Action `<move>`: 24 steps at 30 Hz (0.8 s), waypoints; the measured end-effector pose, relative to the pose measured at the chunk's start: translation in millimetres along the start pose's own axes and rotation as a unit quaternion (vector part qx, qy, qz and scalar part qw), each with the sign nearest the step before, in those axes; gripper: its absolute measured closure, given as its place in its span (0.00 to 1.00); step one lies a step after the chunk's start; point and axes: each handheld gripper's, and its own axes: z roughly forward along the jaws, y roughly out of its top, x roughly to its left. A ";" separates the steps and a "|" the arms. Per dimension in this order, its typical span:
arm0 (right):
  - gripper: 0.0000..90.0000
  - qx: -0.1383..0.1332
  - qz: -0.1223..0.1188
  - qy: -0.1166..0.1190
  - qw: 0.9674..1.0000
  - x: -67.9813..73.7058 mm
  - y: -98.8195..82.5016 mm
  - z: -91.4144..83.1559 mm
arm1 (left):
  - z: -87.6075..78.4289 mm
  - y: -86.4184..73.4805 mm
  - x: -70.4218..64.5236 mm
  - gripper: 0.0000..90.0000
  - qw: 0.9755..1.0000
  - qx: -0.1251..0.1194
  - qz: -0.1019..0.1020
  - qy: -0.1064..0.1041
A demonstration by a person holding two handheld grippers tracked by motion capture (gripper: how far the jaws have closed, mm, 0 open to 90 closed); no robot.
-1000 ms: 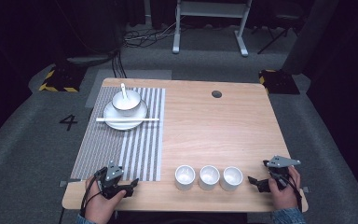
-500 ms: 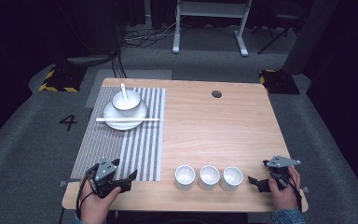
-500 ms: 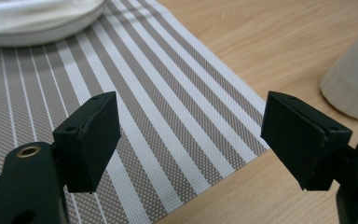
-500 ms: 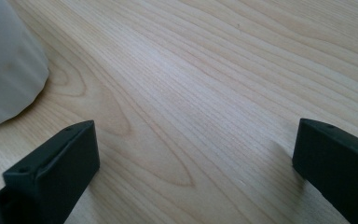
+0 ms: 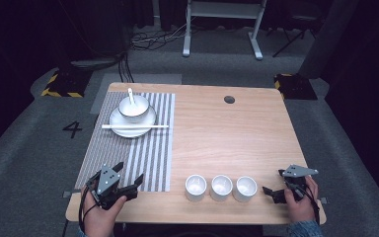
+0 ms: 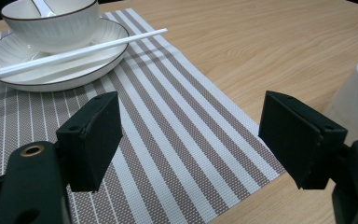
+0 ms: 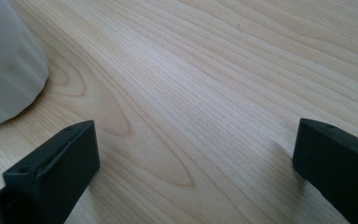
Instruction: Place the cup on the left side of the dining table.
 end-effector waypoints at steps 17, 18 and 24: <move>0.01 0.000 0.000 0.000 1.000 0.0 0.0 0.0 | 8.8 25.8 -31.8 0.25 0.998 -0.010 0.028 -0.056; 0.00 0.000 0.000 0.000 1.000 0.0 0.0 0.0 | 9.7 27.8 -34.9 0.25 0.998 -0.010 0.031 -0.060; 0.01 0.000 0.000 0.000 1.000 0.0 0.0 0.0 | 13.7 38.2 -53.6 0.25 0.995 -0.016 0.048 -0.083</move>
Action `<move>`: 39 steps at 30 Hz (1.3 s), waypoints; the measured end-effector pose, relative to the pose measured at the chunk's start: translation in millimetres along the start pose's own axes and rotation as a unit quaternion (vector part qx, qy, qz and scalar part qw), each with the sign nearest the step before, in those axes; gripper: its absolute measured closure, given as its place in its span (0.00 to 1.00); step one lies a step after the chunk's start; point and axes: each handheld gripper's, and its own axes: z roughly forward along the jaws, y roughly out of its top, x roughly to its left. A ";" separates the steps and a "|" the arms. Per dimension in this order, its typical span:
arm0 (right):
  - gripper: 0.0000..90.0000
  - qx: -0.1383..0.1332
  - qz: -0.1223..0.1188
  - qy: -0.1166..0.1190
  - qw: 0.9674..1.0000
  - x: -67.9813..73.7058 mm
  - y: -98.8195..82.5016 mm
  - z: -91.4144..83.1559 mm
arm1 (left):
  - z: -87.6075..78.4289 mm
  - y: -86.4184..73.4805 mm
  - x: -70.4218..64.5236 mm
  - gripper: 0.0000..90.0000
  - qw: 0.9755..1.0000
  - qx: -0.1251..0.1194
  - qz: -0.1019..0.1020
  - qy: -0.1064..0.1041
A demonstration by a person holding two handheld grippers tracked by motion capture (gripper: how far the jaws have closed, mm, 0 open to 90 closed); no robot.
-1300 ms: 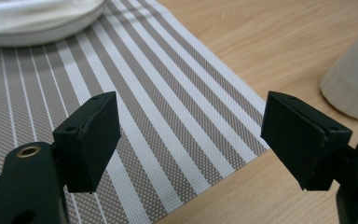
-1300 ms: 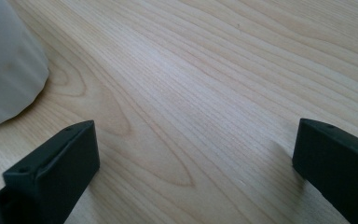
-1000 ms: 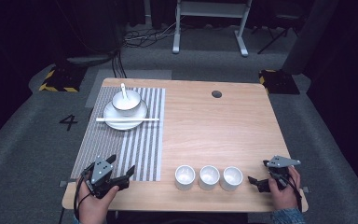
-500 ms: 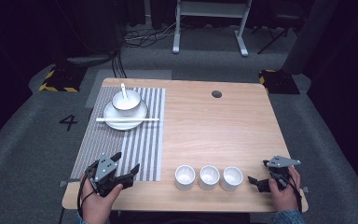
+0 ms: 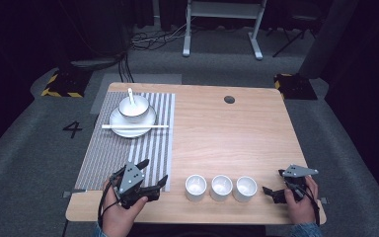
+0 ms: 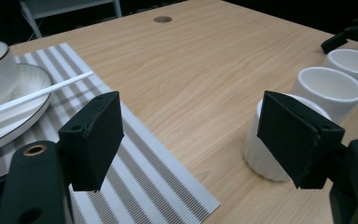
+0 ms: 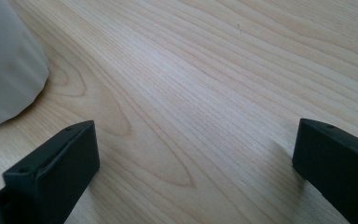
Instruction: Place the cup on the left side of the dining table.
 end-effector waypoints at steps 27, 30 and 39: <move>0.00 0.000 -0.001 0.001 1.000 -0.3 0.1 0.1 | 41.5 30.2 -45.1 0.22 0.996 -0.015 0.003 -0.082; 0.00 0.000 -0.001 0.001 1.000 -0.3 0.1 0.1 | 46.3 30.1 -48.4 0.21 0.997 -0.013 -0.001 -0.079; 0.00 0.000 -0.001 0.001 1.000 -0.3 0.1 0.1 | 64.9 22.6 -59.8 0.19 0.996 0.006 -0.002 -0.085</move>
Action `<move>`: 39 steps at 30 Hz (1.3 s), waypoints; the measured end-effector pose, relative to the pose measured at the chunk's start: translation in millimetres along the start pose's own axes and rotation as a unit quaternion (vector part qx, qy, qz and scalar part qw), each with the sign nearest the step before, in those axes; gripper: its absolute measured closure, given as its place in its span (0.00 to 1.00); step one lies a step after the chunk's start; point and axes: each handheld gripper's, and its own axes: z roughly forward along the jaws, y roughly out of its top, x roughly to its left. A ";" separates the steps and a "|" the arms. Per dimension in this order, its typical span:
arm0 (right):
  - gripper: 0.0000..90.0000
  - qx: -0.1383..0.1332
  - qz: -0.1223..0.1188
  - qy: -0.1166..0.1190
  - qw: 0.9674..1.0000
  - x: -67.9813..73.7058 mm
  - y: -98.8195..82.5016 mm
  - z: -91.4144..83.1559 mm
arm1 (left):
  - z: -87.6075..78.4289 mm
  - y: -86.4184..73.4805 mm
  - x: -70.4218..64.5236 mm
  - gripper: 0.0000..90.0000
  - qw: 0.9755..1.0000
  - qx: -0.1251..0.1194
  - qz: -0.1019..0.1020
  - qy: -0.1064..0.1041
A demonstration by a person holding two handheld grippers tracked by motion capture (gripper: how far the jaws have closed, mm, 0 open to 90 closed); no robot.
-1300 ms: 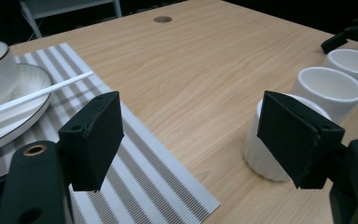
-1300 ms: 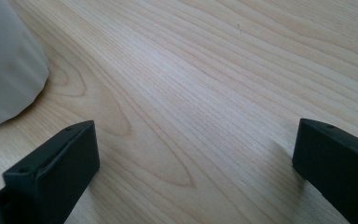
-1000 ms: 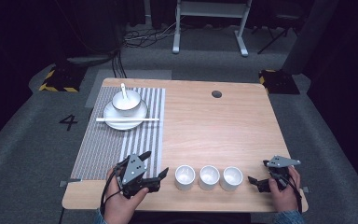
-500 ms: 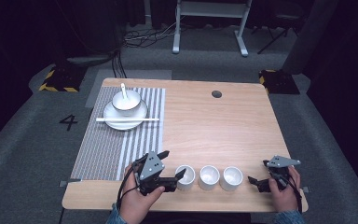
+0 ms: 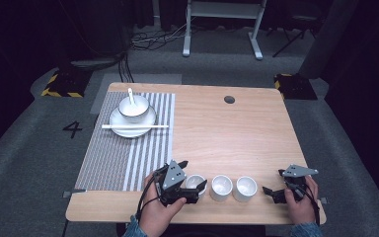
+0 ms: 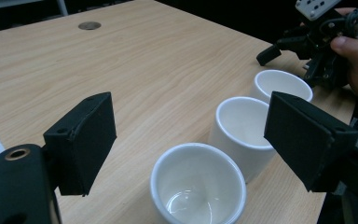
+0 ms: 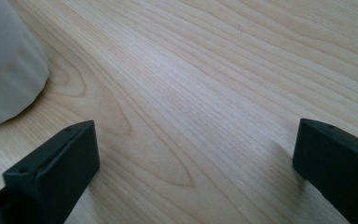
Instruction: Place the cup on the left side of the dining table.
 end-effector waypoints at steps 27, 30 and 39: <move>0.00 0.000 0.000 0.000 1.000 0.0 0.0 0.0 | 32.3 -40.6 0.4 0.19 0.997 0.076 0.004 -0.011; 0.00 0.000 0.000 0.000 1.000 0.0 0.0 0.0 | 34.9 -43.4 0.5 0.20 0.997 0.080 0.007 -0.012; 0.00 0.000 0.000 0.000 1.000 0.0 0.0 0.0 | 40.7 -50.4 2.6 0.28 0.996 0.085 0.002 -0.013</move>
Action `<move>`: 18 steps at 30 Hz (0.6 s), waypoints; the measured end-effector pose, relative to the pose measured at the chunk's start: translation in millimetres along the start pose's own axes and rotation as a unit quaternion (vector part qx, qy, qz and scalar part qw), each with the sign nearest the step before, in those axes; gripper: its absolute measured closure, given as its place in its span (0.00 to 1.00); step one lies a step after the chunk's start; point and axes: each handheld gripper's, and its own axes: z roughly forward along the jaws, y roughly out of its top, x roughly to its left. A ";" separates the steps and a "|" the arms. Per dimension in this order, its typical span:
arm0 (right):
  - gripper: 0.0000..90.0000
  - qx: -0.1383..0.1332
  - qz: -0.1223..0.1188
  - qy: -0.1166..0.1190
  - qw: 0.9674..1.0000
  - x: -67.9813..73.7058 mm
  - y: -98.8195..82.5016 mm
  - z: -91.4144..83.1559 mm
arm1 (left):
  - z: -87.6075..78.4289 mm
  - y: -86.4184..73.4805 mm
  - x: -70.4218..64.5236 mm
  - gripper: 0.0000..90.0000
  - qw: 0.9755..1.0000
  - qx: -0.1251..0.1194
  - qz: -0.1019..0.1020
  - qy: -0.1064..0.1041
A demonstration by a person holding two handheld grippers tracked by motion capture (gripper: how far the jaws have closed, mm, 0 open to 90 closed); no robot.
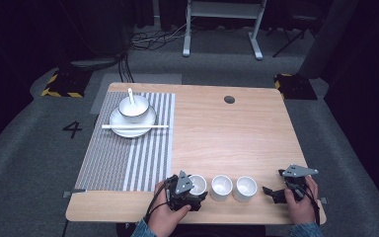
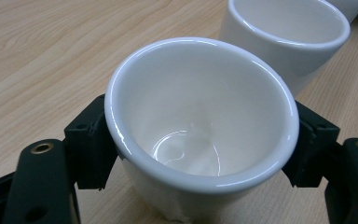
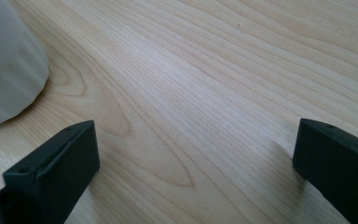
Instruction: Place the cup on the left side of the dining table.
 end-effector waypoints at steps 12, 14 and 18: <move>0.00 0.000 0.000 0.000 1.000 0.0 0.0 0.0 | 2.3 -4.7 0.7 0.28 1.000 -0.013 0.009 -0.002; 0.00 0.000 0.000 0.000 1.000 0.0 0.0 0.0 | 2.7 -4.9 0.1 0.29 1.000 -0.011 0.013 0.002; 0.00 0.000 0.000 0.000 1.000 0.1 0.0 0.0 | 3.0 -4.9 -0.6 0.29 1.000 -0.010 0.018 0.005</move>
